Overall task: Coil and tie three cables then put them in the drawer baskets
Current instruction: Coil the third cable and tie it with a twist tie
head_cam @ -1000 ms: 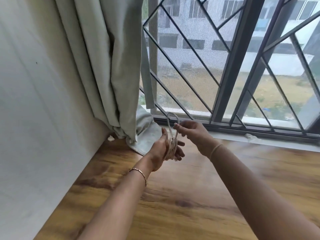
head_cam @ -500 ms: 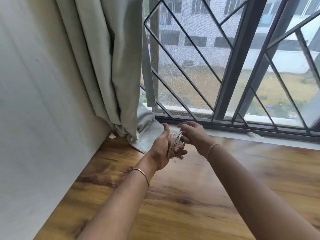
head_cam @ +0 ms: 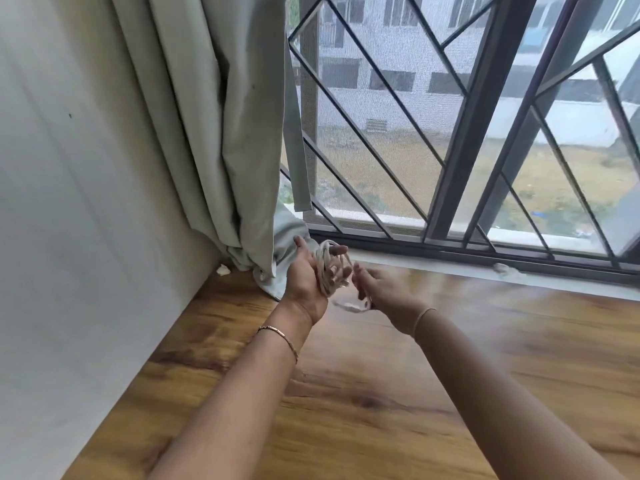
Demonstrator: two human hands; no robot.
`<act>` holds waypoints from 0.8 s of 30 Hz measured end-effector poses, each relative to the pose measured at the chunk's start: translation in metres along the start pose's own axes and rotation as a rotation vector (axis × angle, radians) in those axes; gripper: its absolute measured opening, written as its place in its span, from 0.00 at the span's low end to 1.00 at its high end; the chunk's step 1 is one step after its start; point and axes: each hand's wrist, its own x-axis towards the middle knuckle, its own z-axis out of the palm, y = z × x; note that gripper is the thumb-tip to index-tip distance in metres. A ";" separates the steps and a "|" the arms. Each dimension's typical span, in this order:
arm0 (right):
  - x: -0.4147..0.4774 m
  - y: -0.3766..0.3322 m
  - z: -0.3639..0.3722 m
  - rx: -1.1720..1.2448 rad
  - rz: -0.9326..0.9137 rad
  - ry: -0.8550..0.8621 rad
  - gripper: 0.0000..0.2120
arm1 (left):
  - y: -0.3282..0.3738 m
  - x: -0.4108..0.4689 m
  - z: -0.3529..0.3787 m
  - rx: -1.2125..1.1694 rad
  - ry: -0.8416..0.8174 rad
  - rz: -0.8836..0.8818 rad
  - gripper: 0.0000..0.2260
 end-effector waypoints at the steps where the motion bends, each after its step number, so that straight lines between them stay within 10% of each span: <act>1: -0.002 -0.002 0.004 0.014 0.051 -0.044 0.14 | 0.000 0.001 -0.001 -0.010 0.015 0.010 0.38; 18: -0.030 -0.020 0.036 -0.537 0.174 -0.341 0.03 | -0.003 0.013 -0.030 0.163 0.125 0.069 0.38; 24: -0.027 -0.026 0.032 -0.528 0.027 -0.236 0.15 | -0.006 0.012 -0.045 0.326 0.068 0.034 0.39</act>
